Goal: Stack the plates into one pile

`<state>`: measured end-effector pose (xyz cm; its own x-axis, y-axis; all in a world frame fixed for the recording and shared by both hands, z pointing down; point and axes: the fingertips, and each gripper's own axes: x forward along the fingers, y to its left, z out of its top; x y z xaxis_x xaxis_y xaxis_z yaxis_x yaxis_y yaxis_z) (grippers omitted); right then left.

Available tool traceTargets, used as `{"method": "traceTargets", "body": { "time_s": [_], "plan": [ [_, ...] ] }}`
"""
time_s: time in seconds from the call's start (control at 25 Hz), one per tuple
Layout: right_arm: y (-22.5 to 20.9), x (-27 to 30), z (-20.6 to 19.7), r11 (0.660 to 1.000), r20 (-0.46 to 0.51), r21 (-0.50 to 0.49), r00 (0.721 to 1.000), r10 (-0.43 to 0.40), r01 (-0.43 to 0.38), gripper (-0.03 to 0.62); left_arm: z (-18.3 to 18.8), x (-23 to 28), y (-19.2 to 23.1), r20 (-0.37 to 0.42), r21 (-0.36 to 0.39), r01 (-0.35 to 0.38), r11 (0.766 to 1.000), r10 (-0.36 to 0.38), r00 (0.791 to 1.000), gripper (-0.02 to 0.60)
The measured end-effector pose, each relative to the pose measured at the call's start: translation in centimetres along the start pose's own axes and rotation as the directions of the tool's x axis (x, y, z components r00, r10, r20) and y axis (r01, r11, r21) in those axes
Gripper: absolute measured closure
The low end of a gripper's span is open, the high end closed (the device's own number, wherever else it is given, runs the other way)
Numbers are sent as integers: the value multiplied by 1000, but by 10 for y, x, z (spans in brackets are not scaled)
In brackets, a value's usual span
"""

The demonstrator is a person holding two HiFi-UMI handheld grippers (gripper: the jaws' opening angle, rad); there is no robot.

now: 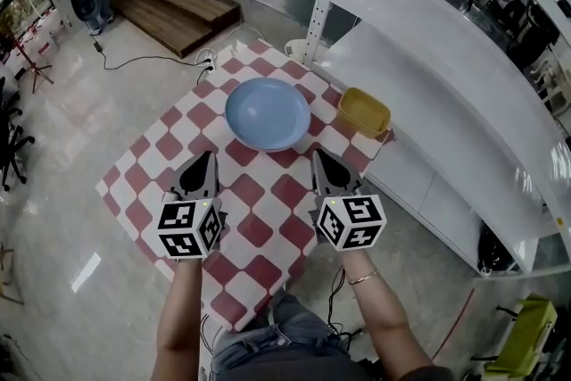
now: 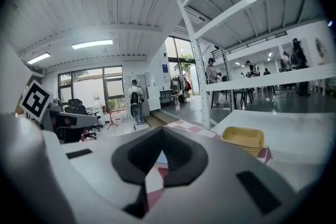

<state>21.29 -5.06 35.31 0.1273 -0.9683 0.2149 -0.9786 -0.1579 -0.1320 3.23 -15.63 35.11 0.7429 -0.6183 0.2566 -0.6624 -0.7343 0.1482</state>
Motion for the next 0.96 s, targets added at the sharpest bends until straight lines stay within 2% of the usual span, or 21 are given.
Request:
{"method": "traceTargets", "body": {
  "time_s": [0.96],
  "plan": [
    [29,-22,0,999,21,-9,999,35,-35,585,-3,-35,-1,6,1,3,1000,-3,1000,565]
  ]
}}
